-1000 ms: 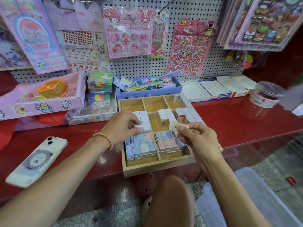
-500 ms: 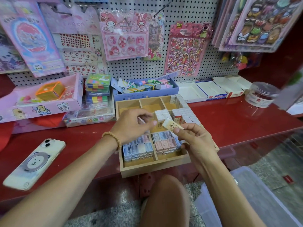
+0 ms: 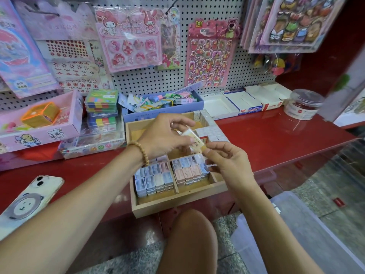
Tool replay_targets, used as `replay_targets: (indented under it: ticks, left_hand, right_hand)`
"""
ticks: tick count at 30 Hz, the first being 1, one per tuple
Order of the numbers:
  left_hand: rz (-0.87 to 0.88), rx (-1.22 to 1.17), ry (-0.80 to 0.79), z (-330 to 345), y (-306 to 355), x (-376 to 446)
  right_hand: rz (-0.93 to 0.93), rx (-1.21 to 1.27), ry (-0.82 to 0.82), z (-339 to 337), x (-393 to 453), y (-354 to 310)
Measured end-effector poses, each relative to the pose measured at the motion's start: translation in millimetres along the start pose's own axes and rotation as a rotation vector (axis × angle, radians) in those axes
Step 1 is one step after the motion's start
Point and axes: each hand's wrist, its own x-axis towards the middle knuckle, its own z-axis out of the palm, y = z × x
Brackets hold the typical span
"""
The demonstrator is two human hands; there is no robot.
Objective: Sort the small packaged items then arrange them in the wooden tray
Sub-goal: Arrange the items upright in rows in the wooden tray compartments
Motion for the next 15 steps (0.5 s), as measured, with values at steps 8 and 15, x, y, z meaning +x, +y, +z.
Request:
replay_targets:
  ticks: [8,15]
  left_hand:
    - [0.123,0.827,-0.031,12.7,-34.3,36.6]
    - [0.126,0.86,-0.053,33.7,-58.4,47.3]
  right_hand:
    - [-0.14,-0.32,0.174,-60.2,6.4,7.7]
    - [-0.116,-0.287,0.275,-94.0,8.6,15.4]
